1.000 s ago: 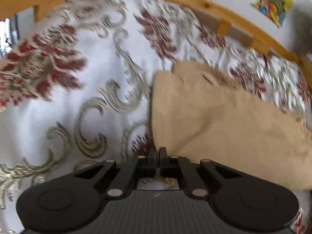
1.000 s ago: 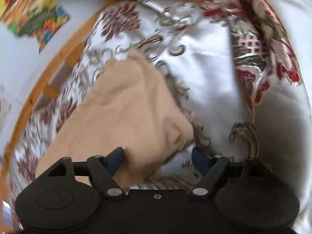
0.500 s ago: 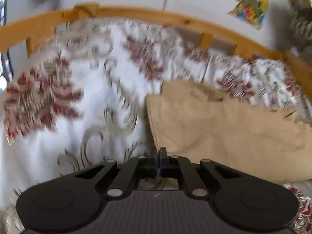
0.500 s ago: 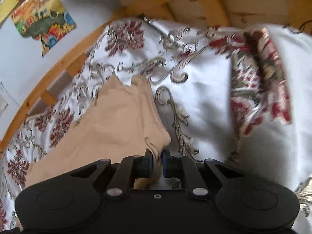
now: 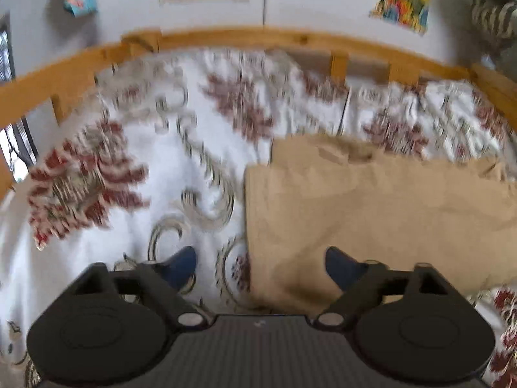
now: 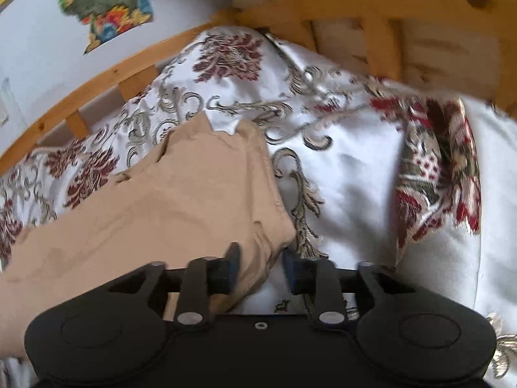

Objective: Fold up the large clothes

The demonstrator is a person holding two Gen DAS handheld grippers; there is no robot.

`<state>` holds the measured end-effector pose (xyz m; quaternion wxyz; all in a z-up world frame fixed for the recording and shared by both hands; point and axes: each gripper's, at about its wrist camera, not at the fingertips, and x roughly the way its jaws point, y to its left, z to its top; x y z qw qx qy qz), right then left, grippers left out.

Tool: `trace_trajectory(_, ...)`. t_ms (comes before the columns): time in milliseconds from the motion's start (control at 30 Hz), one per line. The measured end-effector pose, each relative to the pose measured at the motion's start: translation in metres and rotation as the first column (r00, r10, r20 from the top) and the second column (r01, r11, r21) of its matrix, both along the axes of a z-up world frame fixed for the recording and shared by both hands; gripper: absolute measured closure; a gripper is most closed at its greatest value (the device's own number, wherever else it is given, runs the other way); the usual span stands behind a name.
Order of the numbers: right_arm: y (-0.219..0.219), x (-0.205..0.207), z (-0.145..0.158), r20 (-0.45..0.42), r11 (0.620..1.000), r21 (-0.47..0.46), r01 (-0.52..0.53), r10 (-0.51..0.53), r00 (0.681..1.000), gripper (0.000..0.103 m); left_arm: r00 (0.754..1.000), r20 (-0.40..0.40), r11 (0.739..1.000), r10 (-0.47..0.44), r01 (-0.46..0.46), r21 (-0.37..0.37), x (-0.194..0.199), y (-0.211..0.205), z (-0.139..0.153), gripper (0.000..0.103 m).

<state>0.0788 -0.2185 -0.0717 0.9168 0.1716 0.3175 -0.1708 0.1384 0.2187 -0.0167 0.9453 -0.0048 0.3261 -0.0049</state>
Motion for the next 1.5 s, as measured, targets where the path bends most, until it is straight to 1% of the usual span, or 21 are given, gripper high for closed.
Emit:
trace_trajectory(67, 0.019, -0.001, 0.005, -0.001, 0.991, -0.136, 0.007, -0.007, 1.000, 0.042, 0.999, 0.048, 0.999, -0.021, 0.019, 0.034, -0.006, -0.015, 0.004, 0.005)
trace_trajectory(133, 0.039, -0.004, 0.011, 0.036, 0.969, -0.246, -0.012, 0.022, 0.999, 0.040, 0.995, 0.092, 0.997, -0.025, 0.019, 0.068, -0.005, -0.036, 0.003, 0.002)
trace_trajectory(167, 0.050, -0.005, 0.014, 0.071, 0.957, -0.291, -0.024, 0.046, 0.996, 0.036, 0.993, 0.112, 0.997, -0.035, 0.026, 0.078, -0.002, -0.049, 0.001, 0.002)
trace_trajectory(267, 0.075, 0.009, 0.018, 0.153, 0.932, -0.331, -0.148, 0.207, 0.966, 0.025, 0.991, 0.127, 0.996, -0.036, 0.025, 0.084, 0.021, -0.087, -0.001, 0.001)
trace_trajectory(333, 0.093, 0.031, 0.016, 0.151, 0.889, -0.383, -0.251, 0.329, 0.932, 0.022, 0.986, 0.158, 0.996, -0.046, 0.033, 0.084, 0.040, -0.107, -0.003, 0.000)
trace_trajectory(400, 0.112, 0.055, 0.011, 0.125, 0.846, -0.433, -0.311, 0.398, 0.909, 0.015, 0.982, 0.176, 0.993, -0.069, 0.051, 0.105, 0.059, -0.125, -0.007, 0.000)
trace_trajectory(467, 0.126, 0.080, 0.007, 0.122, 0.816, -0.465, -0.343, 0.443, 0.888, 0.015, 0.977, 0.189, 0.988, -0.095, 0.070, 0.135, 0.078, -0.142, -0.011, 0.000)
trace_trajectory(533, 0.136, 0.103, 0.003, 0.118, 0.803, -0.459, -0.381, 0.481, 0.869, 0.013, 0.976, 0.190, 0.983, -0.106, 0.074, 0.167, 0.095, -0.155, -0.020, 0.000)
trace_trajectory(633, 0.149, 0.127, -0.008, 0.073, 0.785, -0.449, -0.427, 0.509, 0.858, 0.009, 0.985, 0.142, 0.977, -0.095, 0.065, 0.201, 0.118, -0.166, -0.043, 0.000)
trace_trajectory(700, 0.159, 0.136, -0.026, 0.009, 0.762, -0.465, -0.451, 0.513, 0.858, 0.009, 0.993, 0.084, 0.984, -0.083, 0.068, 0.168, 0.128, -0.162, -0.059, 0.000)
trace_trajectory(733, 0.162, 0.138, -0.035, -0.008, 0.755, -0.468, -0.460, 0.517, 0.856, 0.009, 0.996, 0.054, 0.989, -0.073, 0.065, 0.129, 0.132, -0.157, -0.068, 0.000)
trace_trajectory(800, 0.167, 0.141, -0.046, -0.023, 0.748, -0.479, -0.460, 0.513, 0.858, 0.007, 0.997, 0.044, 0.995, -0.070, 0.067, 0.068, 0.135, -0.149, -0.078, 0.000)
trace_trajectory(867, 0.169, 0.141, -0.052, -0.011, 0.747, -0.489, -0.450, 0.510, 0.860, 0.006, 0.996, 0.047, 0.997, -0.070, 0.068, 0.048, 0.136, -0.145, -0.084, 0.000)
trace_trajectory(1000, 0.164, 0.147, -0.060, -0.003, 0.769, -0.458, -0.446, 0.501, 0.866, 0.002, 0.996, 0.053, 0.996, -0.068, 0.064, 0.063, 0.134, -0.146, -0.087, 0.000)
trace_trajectory(1067, 0.155, 0.140, -0.054, 0.025, 0.783, -0.413, -0.465, 0.521, 0.853, 0.002, 0.997, 0.032, 0.997, -0.065, 0.064, 0.043, 0.133, -0.141, -0.078, 0.000)
trace_trajectory(1133, 0.136, 0.126, -0.039, 0.090, 0.811, -0.347, -0.471, 0.529, 0.844, 0.005, 0.999, 0.020, 0.999, -0.042, 0.041, 0.027, 0.126, -0.131, -0.065, 0.000)
trace_trajectory(1200, 0.115, 0.102, -0.023, 0.148, 0.852, -0.346, -0.393, 0.463, 0.874, 0.003, 0.996, 0.081, 0.999, -0.036, 0.037, -0.008, 0.108, -0.113, -0.055, 0.000)
trace_trajectory(1267, 0.094, 0.086, -0.016, 0.155, 0.873, -0.357, -0.332, 0.406, 0.901, 0.002, 0.992, 0.124, 1.000, -0.004, 0.006, -0.014, 0.097, -0.098, -0.053, 0.000)
trace_trajectory(1300, 0.085, 0.082, -0.015, 0.142, 0.882, -0.355, -0.311, 0.380, 0.914, 0.002, 0.993, 0.118, 1.000, 0.016, -0.015, -0.009, 0.096, -0.093, -0.055, 0.000)
trace_trajectory(1400, 0.065, 0.081, -0.027, 0.079, 0.901, -0.355, -0.248, 0.294, 0.953, 0.002, 0.996, 0.045, 0.996, 0.072, -0.074, 0.052, 0.106, -0.087, -0.073, 0.000)
trace_trajectory(1500, 0.062, 0.084, -0.048, 0.049, 0.901, -0.353, -0.253, 0.288, 0.956, 0.001, 0.995, 0.075, 0.994, 0.072, -0.078, 0.080, 0.106, -0.090, -0.086, 0.000)
